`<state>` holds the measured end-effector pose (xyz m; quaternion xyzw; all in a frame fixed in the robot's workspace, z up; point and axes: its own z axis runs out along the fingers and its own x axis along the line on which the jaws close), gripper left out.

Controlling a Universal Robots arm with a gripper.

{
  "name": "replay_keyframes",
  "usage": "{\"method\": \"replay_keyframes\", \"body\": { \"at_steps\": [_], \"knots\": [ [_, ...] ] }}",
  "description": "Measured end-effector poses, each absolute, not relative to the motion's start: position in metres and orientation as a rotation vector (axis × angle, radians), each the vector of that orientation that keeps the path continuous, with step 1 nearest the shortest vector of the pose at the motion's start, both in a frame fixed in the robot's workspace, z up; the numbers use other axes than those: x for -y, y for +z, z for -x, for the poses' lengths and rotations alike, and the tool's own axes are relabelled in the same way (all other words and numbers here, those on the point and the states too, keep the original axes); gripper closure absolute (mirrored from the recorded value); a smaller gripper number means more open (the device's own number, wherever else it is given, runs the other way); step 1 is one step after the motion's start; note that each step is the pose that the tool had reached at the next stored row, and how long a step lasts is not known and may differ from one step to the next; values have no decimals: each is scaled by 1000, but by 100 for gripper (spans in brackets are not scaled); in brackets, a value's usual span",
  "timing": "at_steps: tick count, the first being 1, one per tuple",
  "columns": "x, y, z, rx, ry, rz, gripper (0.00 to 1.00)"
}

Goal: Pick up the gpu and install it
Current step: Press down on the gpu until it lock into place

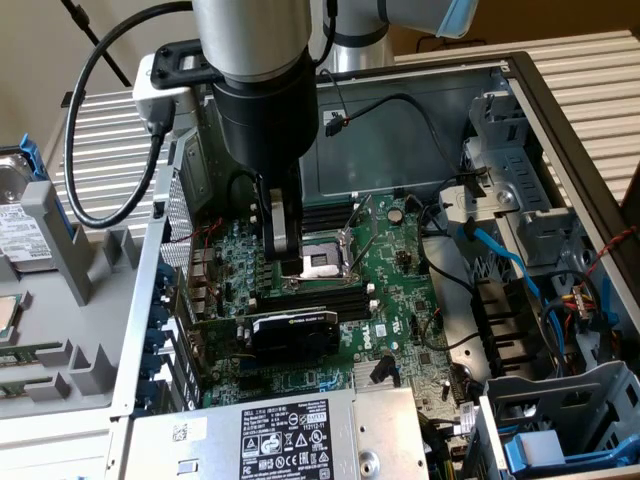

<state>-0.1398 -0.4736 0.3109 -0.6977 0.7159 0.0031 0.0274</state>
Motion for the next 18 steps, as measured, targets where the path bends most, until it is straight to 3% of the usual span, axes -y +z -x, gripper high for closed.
{"method": "replay_keyframes", "body": {
  "at_steps": [18],
  "knots": [
    [474,311,148,-2210,10,2154,89]
  ]
}}
